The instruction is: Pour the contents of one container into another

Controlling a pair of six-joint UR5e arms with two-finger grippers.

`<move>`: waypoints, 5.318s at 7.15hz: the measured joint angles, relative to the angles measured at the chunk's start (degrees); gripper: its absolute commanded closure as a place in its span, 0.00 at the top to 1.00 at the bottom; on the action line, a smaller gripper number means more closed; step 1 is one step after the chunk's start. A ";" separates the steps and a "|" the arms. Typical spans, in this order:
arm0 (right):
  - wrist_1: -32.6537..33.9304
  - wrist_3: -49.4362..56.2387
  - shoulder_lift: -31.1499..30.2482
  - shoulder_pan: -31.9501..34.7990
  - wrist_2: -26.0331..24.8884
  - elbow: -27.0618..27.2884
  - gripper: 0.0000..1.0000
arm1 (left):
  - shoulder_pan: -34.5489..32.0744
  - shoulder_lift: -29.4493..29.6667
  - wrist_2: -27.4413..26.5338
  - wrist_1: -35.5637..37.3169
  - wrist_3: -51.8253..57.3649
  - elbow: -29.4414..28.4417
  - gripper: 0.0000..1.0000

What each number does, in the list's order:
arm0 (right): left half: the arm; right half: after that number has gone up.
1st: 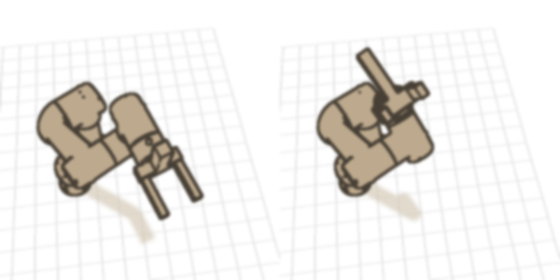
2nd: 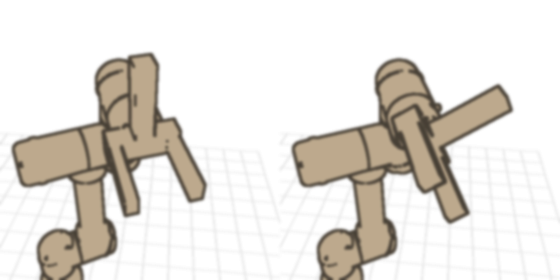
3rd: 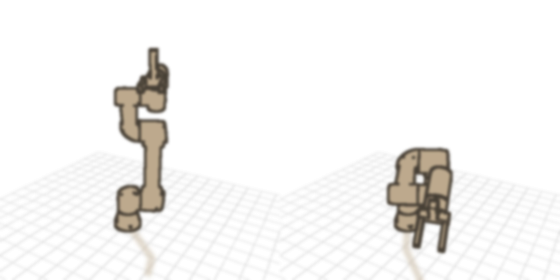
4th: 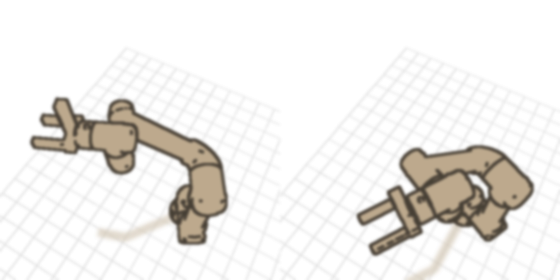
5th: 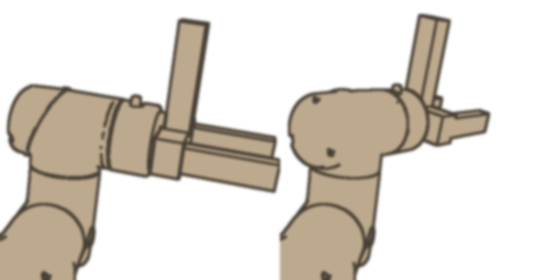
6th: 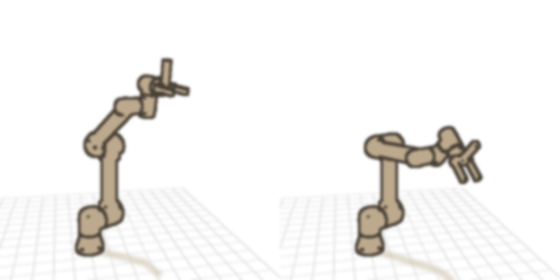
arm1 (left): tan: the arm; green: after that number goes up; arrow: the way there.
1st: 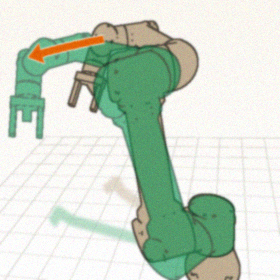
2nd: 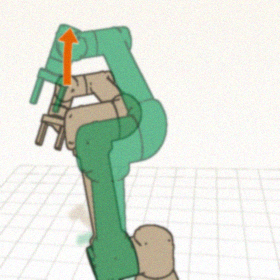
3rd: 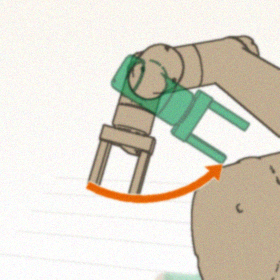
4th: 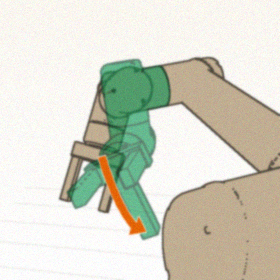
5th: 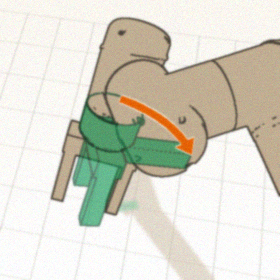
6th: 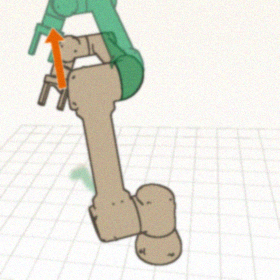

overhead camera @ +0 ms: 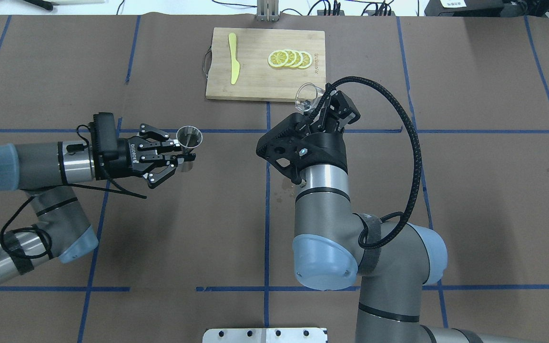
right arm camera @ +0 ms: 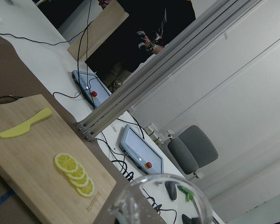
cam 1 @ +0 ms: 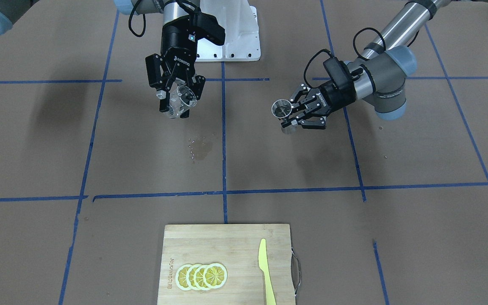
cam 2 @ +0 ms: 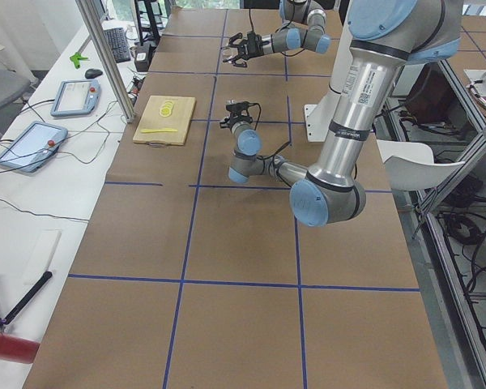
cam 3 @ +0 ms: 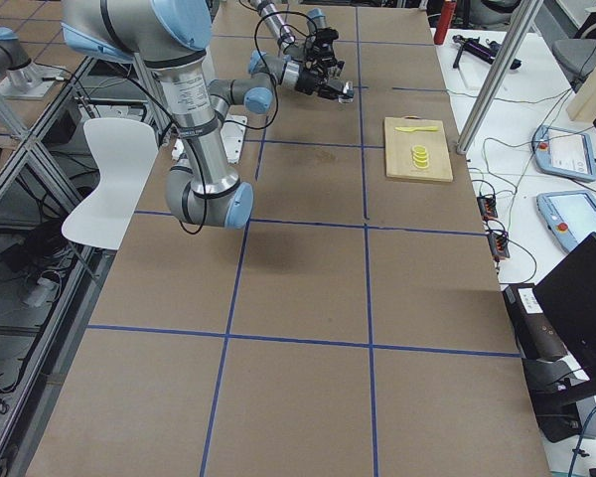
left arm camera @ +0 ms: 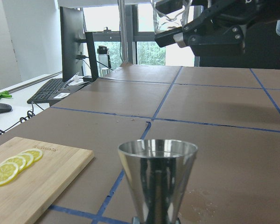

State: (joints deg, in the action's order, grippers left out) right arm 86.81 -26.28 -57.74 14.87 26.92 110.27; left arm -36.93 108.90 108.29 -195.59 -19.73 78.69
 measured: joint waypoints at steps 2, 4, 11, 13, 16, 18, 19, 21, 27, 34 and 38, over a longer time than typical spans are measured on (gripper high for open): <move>-0.05 0.00 0.00 -0.01 0.00 0.02 0.00 | -0.73 -6.10 3.46 -3.62 -3.69 3.18 0.00; -0.06 0.00 -0.06 -0.02 -0.02 0.08 0.00 | -0.77 -13.75 4.61 -5.27 -8.20 9.17 0.00; -0.06 0.00 -0.32 0.07 -0.01 0.50 0.00 | 5.99 -22.11 -12.53 -11.98 -17.78 11.28 0.00; -0.02 0.00 -0.35 0.14 0.03 0.67 0.00 | 13.98 -22.48 -23.92 -12.15 -17.80 11.30 0.00; -0.06 0.00 -0.35 0.16 -0.02 0.80 0.00 | 24.13 -25.99 -46.72 -12.11 -14.63 12.19 0.00; -0.06 0.00 -0.38 0.16 -0.03 0.81 0.00 | 28.13 -27.04 -61.75 -11.67 -9.70 12.33 0.00; -0.06 0.00 -0.41 0.16 -0.03 0.82 0.00 | 28.88 -27.32 -66.43 -11.38 -6.59 12.31 0.00; -0.06 0.00 -0.43 0.16 -0.03 0.82 0.00 | 29.24 -27.64 -72.21 -10.57 -0.93 12.08 0.00; -0.06 0.00 -0.47 0.15 -0.03 0.82 0.00 | 29.45 -27.84 -67.58 -9.94 1.17 10.99 0.00; -0.06 0.00 -0.53 0.16 -0.03 0.84 0.00 | 29.46 -27.75 -62.82 -9.81 -6.08 8.10 0.00; -0.06 0.00 -0.88 0.16 -0.03 1.51 0.00 | 29.46 -27.48 -62.16 -9.81 -8.03 7.46 0.00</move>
State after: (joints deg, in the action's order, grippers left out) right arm 86.75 -26.28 -58.62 15.03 26.89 111.78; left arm -7.47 81.42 46.13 -205.40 -27.76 86.15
